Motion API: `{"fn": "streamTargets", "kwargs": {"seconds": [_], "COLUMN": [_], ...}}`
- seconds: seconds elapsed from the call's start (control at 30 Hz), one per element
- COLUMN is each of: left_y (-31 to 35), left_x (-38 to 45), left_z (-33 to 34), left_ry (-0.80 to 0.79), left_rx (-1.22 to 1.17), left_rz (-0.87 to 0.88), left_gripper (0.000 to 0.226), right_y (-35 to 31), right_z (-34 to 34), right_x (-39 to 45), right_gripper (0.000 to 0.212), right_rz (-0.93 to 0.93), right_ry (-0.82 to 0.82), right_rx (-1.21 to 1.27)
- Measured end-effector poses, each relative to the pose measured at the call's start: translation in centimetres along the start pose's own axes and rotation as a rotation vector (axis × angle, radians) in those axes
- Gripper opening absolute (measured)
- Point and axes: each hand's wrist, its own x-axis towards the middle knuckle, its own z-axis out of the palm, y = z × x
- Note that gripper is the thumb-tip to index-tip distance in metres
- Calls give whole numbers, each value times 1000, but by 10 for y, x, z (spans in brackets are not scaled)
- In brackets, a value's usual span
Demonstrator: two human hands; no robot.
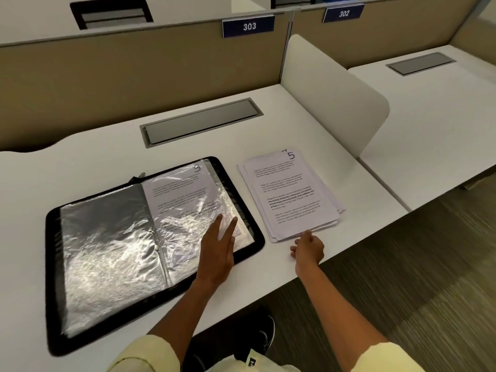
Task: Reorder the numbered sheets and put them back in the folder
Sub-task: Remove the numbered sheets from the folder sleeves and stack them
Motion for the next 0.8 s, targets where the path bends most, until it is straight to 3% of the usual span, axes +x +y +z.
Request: {"fn": "streamTargets", "kwargs": {"seconds": [0.23, 0.43, 0.8], "left_y": [-23, -65, -132], "left_x": [-18, -43, -99], "left_z": [-47, -91, -156], "left_ry": [92, 165, 325], "left_rx": [-15, 45, 107], "left_rz": [-70, -132, -285], "left_gripper": [47, 48, 36], "right_y": [12, 28, 57], "right_z": [31, 64, 96], "right_x": [-50, -82, -97], "right_gripper": [25, 15, 43], "right_rz": [-115, -409, -550], "right_ry": [-159, -260, -168], "right_rx": [-55, -290, -486]}}
